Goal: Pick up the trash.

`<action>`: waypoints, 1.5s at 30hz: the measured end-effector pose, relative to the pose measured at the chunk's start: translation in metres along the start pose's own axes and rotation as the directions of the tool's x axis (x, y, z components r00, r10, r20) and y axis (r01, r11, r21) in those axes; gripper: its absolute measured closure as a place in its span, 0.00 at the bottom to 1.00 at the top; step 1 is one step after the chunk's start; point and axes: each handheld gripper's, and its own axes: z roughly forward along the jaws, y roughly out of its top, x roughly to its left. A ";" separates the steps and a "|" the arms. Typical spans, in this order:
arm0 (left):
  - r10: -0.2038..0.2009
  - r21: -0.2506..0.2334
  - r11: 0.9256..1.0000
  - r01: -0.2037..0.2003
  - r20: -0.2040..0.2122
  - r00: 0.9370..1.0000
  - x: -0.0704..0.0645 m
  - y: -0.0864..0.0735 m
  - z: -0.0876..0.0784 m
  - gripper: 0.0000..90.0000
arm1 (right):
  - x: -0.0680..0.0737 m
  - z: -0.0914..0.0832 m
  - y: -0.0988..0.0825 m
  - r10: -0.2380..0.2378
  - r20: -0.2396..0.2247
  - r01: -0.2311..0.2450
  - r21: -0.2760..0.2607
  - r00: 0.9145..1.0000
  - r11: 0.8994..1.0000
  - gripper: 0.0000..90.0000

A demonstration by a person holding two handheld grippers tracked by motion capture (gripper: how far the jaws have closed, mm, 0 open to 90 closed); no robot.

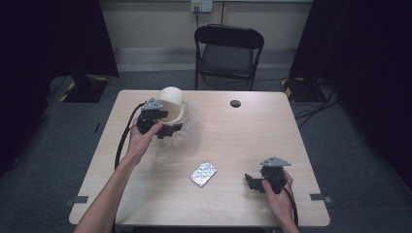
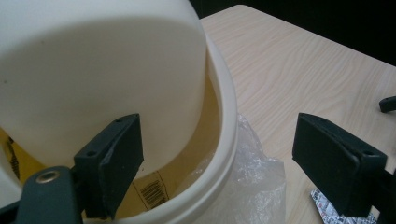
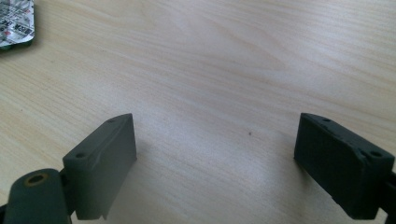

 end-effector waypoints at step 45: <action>-0.015 -0.063 0.998 0.017 0.025 1.000 -0.031 -0.016 -0.033 0.21 | 0.000 0.000 0.000 0.000 0.000 0.000 0.000 1.000 1.000 0.13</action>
